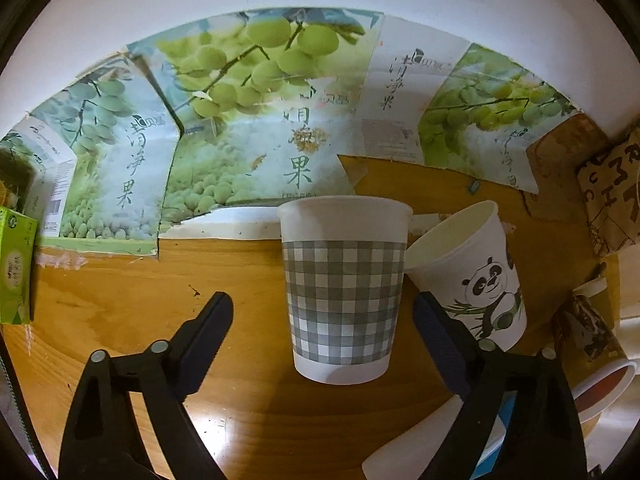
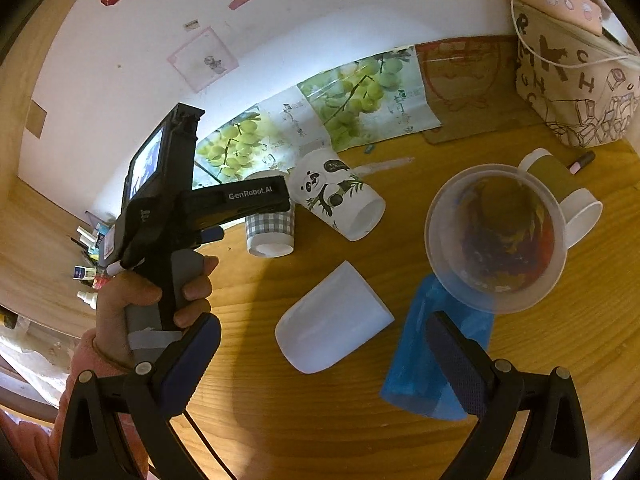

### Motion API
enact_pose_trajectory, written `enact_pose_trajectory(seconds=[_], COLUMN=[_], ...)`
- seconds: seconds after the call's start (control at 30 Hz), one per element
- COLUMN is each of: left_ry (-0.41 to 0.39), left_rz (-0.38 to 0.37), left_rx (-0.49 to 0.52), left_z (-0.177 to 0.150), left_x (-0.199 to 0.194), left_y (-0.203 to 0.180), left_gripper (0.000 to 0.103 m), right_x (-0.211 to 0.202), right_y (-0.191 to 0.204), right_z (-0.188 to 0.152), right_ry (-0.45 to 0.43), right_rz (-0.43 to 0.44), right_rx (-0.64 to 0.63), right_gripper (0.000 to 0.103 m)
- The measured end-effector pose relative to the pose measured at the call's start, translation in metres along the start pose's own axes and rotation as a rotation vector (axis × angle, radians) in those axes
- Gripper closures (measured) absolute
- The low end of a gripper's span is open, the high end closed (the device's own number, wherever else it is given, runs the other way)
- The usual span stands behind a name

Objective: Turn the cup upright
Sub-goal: 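Close the left gripper around the gray plaid cup's body, then lift the plaid cup with the left gripper and carry it toward the right gripper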

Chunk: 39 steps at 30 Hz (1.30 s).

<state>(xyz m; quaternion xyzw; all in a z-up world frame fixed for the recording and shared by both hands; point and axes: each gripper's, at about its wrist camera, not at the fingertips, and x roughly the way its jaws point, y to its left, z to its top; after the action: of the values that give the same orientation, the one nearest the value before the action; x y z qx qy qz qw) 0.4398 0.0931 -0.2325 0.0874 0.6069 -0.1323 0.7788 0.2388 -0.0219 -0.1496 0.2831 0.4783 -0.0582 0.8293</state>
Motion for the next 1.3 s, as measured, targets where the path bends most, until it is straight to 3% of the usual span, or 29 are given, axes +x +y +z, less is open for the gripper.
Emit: enact_pose_trajectory(seconds=[0.1, 0.37, 0.83, 1.3], left_ry=[0.011, 0.07, 0.016, -0.024], left_rz=[-0.004, -0.131, -0.105, -0.106], left_rx=[-0.008, -0.07, -0.061, -0.108], left_z=[0.0, 0.0, -0.014, -0.091], left_x=[0.005, 0.013, -0.02, -0.064], left_y=[0.003, 0.011, 0.013, 0.008], left_gripper=[0.018, 0.037, 0.038, 0.038], right_x=[0.001, -0.003, -0.022, -0.066], right_y=[-0.002, -0.002, -0.006, -0.014], right_z=[-0.001, -0.003, -0.016, -0.045], right_ry=[0.005, 0.004, -0.032, -0.085], right_rz=[-0.005, -0.01, 0.0, 0.025], right_rx=[0.008, -0.004, -0.009, -0.048], right_gripper=[0.0, 0.0, 0.0, 0.0])
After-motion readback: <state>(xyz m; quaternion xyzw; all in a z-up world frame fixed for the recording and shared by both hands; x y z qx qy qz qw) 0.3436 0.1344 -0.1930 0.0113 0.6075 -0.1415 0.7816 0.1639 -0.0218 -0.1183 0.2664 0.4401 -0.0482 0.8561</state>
